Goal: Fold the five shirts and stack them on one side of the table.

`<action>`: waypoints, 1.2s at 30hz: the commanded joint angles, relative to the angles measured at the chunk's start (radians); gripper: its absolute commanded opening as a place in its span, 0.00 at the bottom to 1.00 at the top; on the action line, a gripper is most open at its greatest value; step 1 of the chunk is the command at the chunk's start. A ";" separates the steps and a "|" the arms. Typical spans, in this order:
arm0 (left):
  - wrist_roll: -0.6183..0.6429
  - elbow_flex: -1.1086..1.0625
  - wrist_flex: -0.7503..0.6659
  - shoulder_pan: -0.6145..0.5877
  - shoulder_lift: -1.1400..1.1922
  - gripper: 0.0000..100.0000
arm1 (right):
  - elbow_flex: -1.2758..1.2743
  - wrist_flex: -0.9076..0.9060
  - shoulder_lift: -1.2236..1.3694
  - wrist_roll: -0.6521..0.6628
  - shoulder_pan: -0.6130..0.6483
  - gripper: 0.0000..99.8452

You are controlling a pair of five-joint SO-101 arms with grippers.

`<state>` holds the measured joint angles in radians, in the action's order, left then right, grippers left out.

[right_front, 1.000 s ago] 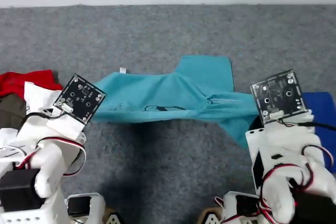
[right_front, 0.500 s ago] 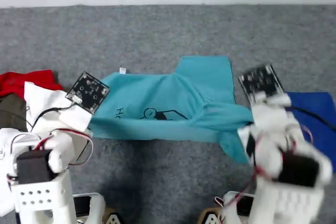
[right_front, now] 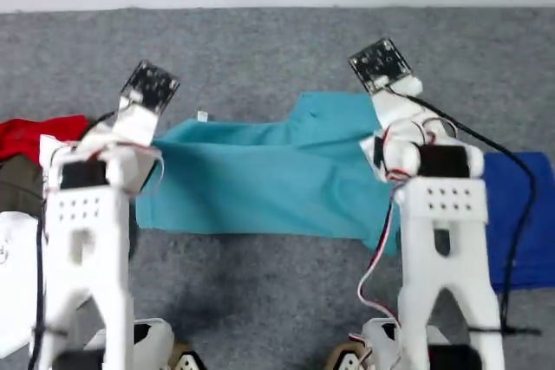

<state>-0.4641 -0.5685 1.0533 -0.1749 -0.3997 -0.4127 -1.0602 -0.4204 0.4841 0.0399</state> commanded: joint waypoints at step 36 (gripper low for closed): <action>0.012 0.648 -0.169 0.021 0.913 0.01 | 0.836 0.193 1.086 -0.017 0.012 0.01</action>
<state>-0.4641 0.0376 0.9076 -0.1703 0.5240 0.3590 -0.8823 0.6690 0.4733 0.0460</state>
